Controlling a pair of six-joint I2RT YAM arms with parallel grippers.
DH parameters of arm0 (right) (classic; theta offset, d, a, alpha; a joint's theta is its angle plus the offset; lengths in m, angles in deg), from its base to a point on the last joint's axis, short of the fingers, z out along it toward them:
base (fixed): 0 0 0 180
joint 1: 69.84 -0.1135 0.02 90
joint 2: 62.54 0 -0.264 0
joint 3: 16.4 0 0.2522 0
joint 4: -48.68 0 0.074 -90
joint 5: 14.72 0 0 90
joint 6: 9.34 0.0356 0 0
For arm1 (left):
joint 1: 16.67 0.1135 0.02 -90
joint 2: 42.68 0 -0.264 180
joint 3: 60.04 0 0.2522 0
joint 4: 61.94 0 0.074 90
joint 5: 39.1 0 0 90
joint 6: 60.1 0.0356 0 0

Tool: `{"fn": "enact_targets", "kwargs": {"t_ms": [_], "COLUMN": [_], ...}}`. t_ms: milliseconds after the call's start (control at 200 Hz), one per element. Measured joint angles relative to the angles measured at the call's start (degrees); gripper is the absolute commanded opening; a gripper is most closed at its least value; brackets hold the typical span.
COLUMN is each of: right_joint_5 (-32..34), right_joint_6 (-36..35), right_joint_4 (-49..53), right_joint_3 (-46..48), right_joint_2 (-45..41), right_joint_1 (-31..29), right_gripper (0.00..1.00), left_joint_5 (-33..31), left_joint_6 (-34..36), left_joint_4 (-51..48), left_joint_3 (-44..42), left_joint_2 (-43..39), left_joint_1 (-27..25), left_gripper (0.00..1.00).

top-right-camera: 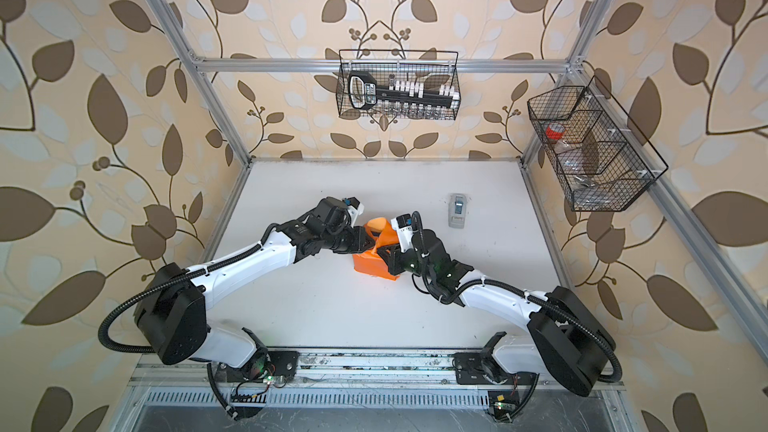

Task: Wrap the gift box in paper

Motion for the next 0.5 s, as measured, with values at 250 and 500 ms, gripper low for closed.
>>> {"fn": "enact_targets", "kwargs": {"t_ms": [250, 500], "right_joint_5": [0.02, -1.25], "right_joint_6": [0.57, 1.79], "right_joint_4": [-1.27, -1.40], "right_joint_3": [0.02, 0.07], "right_joint_2": [0.76, 0.83], "right_joint_1": [-0.48, -0.39], "right_gripper": [0.13, 0.12], "left_joint_5": [1.53, 4.24], "left_joint_6": [-1.03, -3.89], "left_joint_4": [1.11, 2.08], "left_joint_3": [-0.94, -3.17], "left_joint_2": [-0.81, -3.08], "left_joint_1": [0.02, 0.11], "left_gripper": [0.22, 0.24]}}
